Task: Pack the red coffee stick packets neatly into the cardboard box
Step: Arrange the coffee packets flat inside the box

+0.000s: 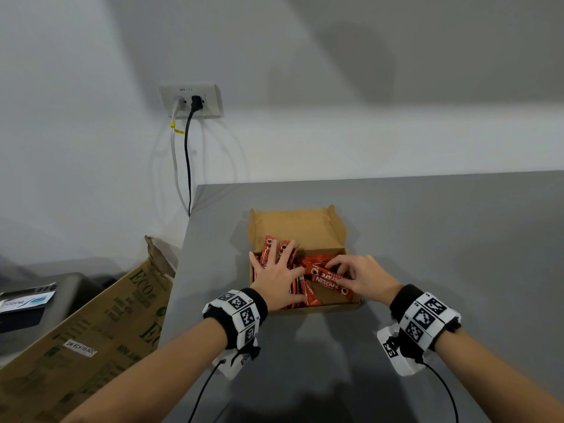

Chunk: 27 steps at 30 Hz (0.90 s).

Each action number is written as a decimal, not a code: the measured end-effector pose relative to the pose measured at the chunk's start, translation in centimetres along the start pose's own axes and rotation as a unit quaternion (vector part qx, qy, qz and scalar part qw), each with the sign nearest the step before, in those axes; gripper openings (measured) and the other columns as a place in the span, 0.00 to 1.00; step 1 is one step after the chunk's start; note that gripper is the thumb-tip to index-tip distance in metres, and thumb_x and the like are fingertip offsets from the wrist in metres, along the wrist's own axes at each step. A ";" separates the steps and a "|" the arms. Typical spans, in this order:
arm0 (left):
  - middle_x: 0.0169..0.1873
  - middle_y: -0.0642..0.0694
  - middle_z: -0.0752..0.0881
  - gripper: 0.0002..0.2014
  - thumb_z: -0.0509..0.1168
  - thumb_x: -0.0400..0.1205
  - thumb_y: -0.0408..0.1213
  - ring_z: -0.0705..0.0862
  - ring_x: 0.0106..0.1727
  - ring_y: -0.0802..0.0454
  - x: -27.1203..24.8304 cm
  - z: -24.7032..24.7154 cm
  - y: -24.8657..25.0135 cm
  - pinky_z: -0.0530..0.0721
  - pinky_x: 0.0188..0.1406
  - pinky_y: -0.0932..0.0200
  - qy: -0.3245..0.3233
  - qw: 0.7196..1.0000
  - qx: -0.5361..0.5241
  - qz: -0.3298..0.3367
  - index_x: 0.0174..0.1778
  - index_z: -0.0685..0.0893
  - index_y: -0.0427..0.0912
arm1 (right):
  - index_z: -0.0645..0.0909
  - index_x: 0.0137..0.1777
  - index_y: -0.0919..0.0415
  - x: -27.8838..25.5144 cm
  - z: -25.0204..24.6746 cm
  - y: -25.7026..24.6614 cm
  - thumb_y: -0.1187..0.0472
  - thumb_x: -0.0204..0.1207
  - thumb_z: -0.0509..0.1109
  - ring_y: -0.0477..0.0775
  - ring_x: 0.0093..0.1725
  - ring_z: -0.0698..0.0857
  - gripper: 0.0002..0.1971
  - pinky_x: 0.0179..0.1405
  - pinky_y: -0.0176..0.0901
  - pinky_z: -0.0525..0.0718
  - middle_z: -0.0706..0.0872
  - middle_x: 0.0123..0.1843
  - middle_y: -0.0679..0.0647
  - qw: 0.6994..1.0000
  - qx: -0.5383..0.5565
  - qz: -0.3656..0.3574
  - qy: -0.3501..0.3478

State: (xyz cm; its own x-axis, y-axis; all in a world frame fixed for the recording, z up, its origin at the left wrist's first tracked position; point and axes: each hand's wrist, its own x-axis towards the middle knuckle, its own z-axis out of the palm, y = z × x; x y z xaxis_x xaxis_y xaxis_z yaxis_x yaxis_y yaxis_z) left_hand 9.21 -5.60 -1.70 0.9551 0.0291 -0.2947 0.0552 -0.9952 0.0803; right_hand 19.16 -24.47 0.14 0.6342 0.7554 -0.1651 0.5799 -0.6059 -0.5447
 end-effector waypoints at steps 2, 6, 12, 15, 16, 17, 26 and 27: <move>0.82 0.45 0.35 0.29 0.62 0.77 0.62 0.32 0.80 0.31 0.0 0.0 0.0 0.42 0.66 0.14 -0.002 1.000 0.003 -0.001 0.74 0.68 0.57 | 0.74 0.69 0.51 -0.1 0.1 -0.3 0.66 0.76 0.69 0.26 0.31 0.79 0.22 0.34 0.20 0.74 0.82 0.42 0.42 0.999 -0.005 -0.024 -0.024; 0.82 0.46 0.35 0.31 0.61 0.78 0.62 0.32 0.80 0.31 0.0 0.0 0.0 0.41 0.66 0.14 -0.005 1.000 0.007 -0.003 0.76 0.66 0.59 | 0.72 0.69 0.51 0.0 0.2 -1.0 0.65 0.75 0.67 0.34 0.30 0.76 0.23 0.35 0.23 0.70 0.82 0.44 0.45 0.997 -0.053 -0.034 -0.034; 0.82 0.46 0.35 0.29 0.62 0.78 0.61 0.31 0.80 0.31 -0.1 -0.2 0.1 0.41 0.67 0.15 -0.006 1.000 -0.001 0.000 0.74 0.66 0.60 | 0.79 0.48 0.62 0.3 -0.2 -1.3 0.57 0.81 0.65 0.39 0.24 0.84 0.08 0.26 0.29 0.80 0.85 0.35 0.49 0.997 0.064 -0.005 0.043; 0.82 0.46 0.36 0.29 0.62 0.77 0.61 0.31 0.80 0.31 -0.1 -0.1 0.0 0.41 0.66 0.15 -0.005 1.000 -0.003 0.001 0.74 0.67 0.61 | 0.79 0.47 0.65 0.0 -0.1 -1.3 0.60 0.79 0.68 0.38 0.27 0.87 0.07 0.27 0.29 0.84 0.86 0.38 0.53 0.987 0.140 0.008 0.083; 0.82 0.46 0.36 0.28 0.62 0.77 0.61 0.32 0.80 0.31 -0.1 -0.1 0.0 0.41 0.66 0.15 -0.004 1.000 -0.003 0.002 0.74 0.67 0.61 | 0.80 0.47 0.63 -0.1 0.2 -1.3 0.62 0.78 0.70 0.36 0.28 0.86 0.05 0.28 0.27 0.83 0.86 0.40 0.53 0.985 0.141 0.001 0.097; 0.82 0.46 0.36 0.28 0.62 0.77 0.61 0.32 0.80 0.31 -0.1 -0.1 0.0 0.41 0.66 0.15 -0.003 1.000 -0.003 0.003 0.73 0.67 0.61 | 0.81 0.47 0.62 -0.2 0.5 -1.2 0.63 0.76 0.71 0.35 0.29 0.86 0.03 0.29 0.25 0.82 0.85 0.42 0.54 0.986 0.127 -0.004 0.109; 0.82 0.46 0.36 0.28 0.62 0.77 0.61 0.32 0.80 0.31 0.0 0.0 0.0 0.41 0.66 0.15 -0.001 1.000 -0.002 0.002 0.73 0.67 0.61 | 0.76 0.34 0.53 -1.0 2.6 -0.6 0.64 0.68 0.78 0.49 0.40 0.84 0.12 0.41 0.34 0.83 0.84 0.39 0.51 0.993 0.034 -0.005 0.115; 0.82 0.45 0.36 0.28 0.62 0.78 0.61 0.32 0.80 0.31 -0.1 -0.1 0.0 0.41 0.66 0.15 -0.002 1.000 -0.002 0.002 0.74 0.67 0.61 | 0.79 0.38 0.54 -1.0 2.7 -0.7 0.61 0.69 0.77 0.51 0.42 0.84 0.08 0.43 0.39 0.83 0.84 0.42 0.51 0.994 -0.021 -0.003 0.105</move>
State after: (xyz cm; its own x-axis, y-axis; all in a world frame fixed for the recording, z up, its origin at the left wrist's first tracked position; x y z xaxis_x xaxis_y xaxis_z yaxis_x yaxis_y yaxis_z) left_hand 9.18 -5.63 -1.63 0.9540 0.0255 -0.2987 0.0531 -0.9950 0.0848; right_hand 16.75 -24.17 -1.50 0.7211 0.6927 0.0164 0.6023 -0.6150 -0.5089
